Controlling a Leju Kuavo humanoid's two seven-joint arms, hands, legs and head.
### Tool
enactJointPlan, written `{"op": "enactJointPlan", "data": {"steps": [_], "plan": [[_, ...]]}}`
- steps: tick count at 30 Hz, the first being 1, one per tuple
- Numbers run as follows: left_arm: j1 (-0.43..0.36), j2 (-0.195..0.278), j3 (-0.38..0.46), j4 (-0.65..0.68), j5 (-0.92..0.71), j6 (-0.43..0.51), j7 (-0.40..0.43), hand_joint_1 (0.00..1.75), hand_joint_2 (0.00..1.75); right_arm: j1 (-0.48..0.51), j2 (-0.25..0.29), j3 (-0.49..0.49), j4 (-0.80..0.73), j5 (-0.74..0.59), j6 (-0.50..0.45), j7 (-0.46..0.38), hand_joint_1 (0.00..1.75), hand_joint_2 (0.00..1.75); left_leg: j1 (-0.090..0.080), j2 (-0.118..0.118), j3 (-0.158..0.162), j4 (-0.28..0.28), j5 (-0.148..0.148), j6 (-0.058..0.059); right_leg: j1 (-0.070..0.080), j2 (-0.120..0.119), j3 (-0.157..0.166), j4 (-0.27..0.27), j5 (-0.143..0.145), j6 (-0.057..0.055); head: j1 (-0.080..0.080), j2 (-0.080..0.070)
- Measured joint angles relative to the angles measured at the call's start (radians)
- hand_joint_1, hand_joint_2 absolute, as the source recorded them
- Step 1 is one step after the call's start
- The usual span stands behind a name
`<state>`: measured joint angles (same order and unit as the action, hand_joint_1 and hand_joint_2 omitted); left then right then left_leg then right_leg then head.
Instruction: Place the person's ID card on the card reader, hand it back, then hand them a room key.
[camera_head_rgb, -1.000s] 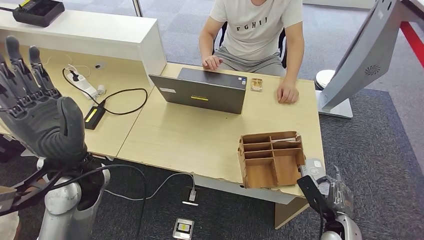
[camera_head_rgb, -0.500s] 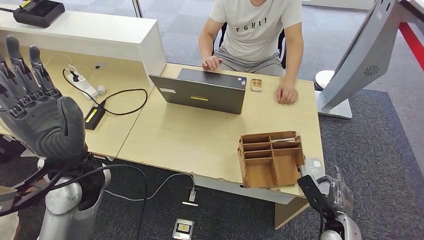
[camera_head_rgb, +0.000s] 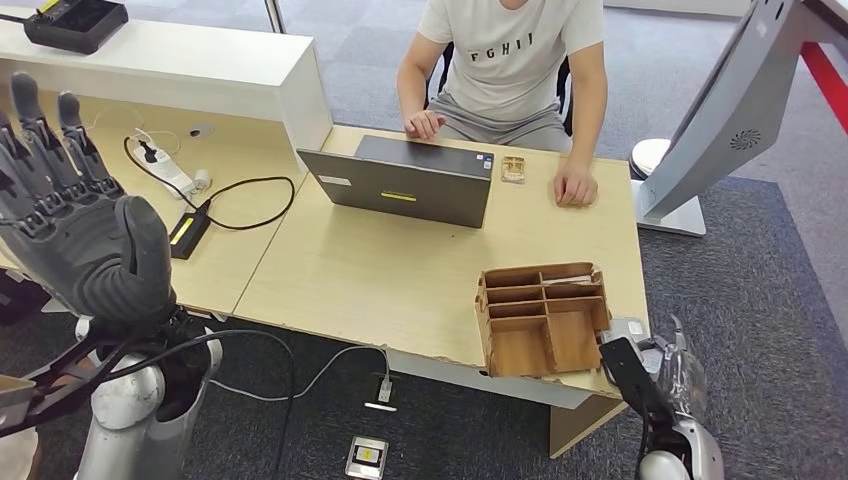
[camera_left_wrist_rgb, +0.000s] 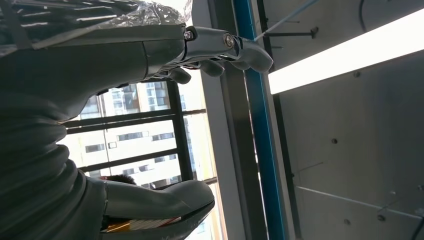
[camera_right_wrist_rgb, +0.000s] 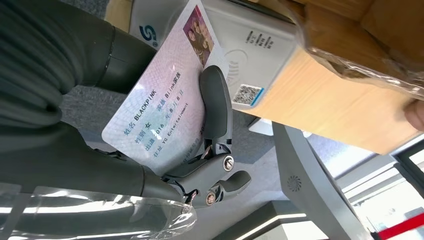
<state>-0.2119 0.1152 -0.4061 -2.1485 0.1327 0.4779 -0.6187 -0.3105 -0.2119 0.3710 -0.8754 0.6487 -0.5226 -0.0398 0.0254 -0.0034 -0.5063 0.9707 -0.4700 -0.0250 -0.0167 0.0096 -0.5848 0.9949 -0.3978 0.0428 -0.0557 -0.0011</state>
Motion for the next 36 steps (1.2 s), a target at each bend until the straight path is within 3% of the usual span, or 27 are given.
{"op": "enactJointPlan", "data": {"steps": [10,19,27,36], "plan": [[-0.007,0.000,-0.004,0.005,0.022,-0.024,-0.007,0.00,1.75,-0.028,-0.031,-0.017,-0.181,0.095,0.000,0.048,1.75,1.75,0.000,0.000,-0.002,0.000,0.000,0.000,0.000,0.000,-0.002,0.000,0.000,0.000,0.000,0.000],[-0.024,0.000,-0.021,0.024,0.052,-0.050,-0.022,0.00,1.75,-0.149,-0.064,-0.028,-0.287,0.178,0.077,0.083,1.75,1.75,0.000,0.000,-0.002,0.000,0.000,0.000,0.000,0.000,-0.002,0.000,0.000,0.000,0.000,0.000],[-0.040,-0.005,-0.035,0.049,0.078,-0.076,-0.043,0.00,1.75,-0.327,-0.054,-0.009,-0.270,0.237,0.173,0.089,1.75,1.75,0.000,0.000,-0.004,0.000,0.000,0.000,0.000,0.000,-0.004,0.001,0.000,0.000,0.000,0.000],[-0.048,-0.017,-0.044,0.075,0.095,-0.095,-0.066,0.00,1.75,-0.495,0.004,0.053,-0.132,0.226,0.180,0.079,1.75,1.75,0.000,-0.001,-0.006,0.000,0.000,0.000,0.000,0.000,-0.006,0.001,0.000,0.000,0.000,0.000]]}}
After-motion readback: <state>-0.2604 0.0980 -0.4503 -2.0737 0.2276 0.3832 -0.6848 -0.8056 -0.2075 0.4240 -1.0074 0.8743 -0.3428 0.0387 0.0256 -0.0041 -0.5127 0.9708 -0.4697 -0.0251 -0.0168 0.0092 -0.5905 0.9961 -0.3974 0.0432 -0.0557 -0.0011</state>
